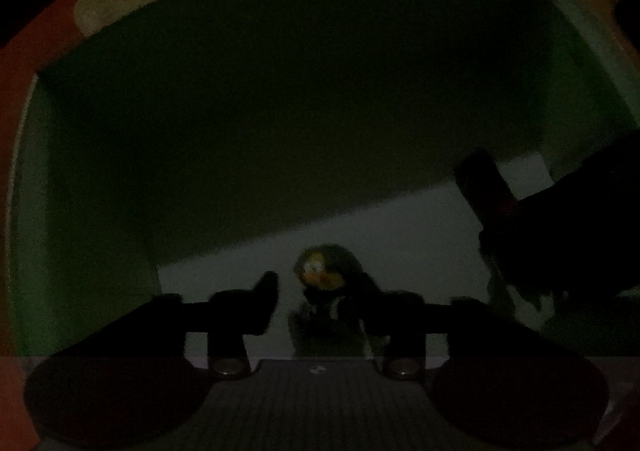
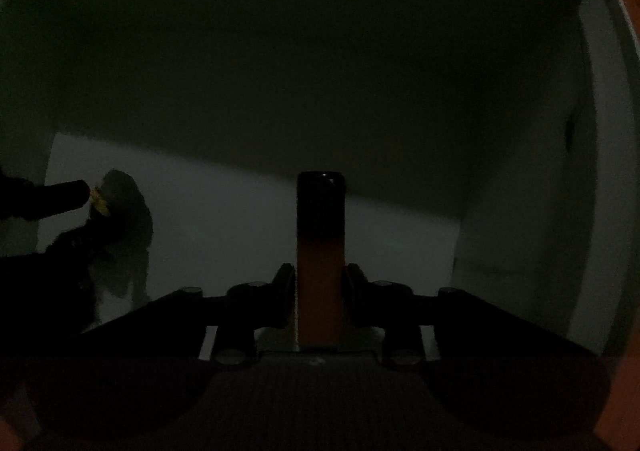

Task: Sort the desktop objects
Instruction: 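Open the right tool releasing the marker while the left tool releases the figurine in the box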

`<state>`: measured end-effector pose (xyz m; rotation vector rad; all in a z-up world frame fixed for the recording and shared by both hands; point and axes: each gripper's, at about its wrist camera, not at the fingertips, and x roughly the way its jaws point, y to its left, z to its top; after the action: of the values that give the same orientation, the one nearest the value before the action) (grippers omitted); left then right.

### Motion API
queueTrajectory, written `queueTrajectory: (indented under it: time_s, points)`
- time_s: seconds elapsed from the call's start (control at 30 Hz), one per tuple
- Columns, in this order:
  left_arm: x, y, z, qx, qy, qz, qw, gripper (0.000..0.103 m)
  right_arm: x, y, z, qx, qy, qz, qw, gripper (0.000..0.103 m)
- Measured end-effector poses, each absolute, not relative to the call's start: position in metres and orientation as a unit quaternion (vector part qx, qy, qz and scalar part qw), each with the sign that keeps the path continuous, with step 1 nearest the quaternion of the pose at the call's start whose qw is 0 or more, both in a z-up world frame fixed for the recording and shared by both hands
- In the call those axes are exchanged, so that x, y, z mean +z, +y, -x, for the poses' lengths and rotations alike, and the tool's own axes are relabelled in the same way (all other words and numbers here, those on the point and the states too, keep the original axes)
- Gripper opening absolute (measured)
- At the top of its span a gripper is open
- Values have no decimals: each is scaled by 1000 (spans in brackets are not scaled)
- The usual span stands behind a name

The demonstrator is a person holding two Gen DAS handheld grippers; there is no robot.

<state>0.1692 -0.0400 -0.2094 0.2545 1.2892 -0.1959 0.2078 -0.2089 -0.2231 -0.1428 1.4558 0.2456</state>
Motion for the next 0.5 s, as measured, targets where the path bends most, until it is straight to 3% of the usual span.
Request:
queueTrajectory:
  time_s: [0.03, 0.1, 0.13, 0.3, 0.5]
  points:
    - [-208, -40, -167, -94, 592, -119, 792, 49, -221, -210, -207, 116, 657, 63, 742, 44]
    - [-205, -41, -161, -103, 576, -132, 800, 66, -215, -211, -205, 122, 645, 57, 752, 54]
    - [-202, -42, -158, -108, 566, -142, 805, 67, -212, -212, -204, 122, 640, 50, 757, 59]
    - [-180, -37, -146, -130, 541, -127, 821, 77, -187, -215, -199, 138, 609, 52, 780, 60]
    - [-153, -39, -170, -131, 533, -92, 831, 79, -150, -218, -206, 148, 585, 14, 797, 60]
